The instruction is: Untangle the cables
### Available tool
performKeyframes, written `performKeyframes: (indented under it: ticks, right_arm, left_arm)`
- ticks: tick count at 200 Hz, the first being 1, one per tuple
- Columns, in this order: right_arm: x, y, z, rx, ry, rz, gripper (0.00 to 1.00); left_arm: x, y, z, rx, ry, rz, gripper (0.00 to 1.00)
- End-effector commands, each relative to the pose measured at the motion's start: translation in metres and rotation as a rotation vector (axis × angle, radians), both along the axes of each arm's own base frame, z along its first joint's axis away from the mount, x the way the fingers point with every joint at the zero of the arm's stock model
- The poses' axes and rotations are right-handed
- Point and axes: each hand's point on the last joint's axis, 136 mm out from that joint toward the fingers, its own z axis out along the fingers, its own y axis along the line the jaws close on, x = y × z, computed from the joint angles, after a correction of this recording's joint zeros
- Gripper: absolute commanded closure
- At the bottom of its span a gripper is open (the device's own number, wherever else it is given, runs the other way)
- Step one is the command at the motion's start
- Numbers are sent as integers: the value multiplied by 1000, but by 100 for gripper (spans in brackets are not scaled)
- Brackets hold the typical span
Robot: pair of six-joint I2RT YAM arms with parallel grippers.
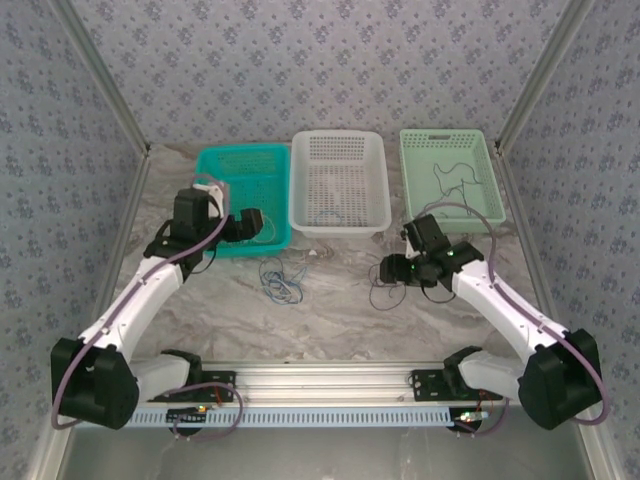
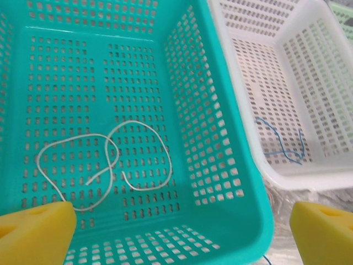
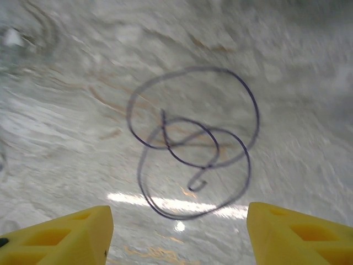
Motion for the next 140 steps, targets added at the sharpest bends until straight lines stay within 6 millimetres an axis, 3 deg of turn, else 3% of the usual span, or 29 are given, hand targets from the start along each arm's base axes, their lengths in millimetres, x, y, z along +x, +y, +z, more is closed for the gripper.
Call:
performKeyframes:
  ticks: [1, 52, 102, 140]
  right_arm:
    - [-13, -18, -10, -29, 27, -109, 35]
    - [-32, -36, -37, -90, 96, -162, 39]
    - [-20, -32, -64, -98, 113, -172, 46]
    - [-7, -27, -77, -136, 110, -171, 48]
  left_arm:
    - [-9, -7, 7, 10, -43, -27, 1]
    - [-22, -28, 6, -4, -54, -84, 1]
    - [-26, -50, 3, 3, -42, -147, 1]
    - [-27, -53, 6, 3, -46, -152, 1]
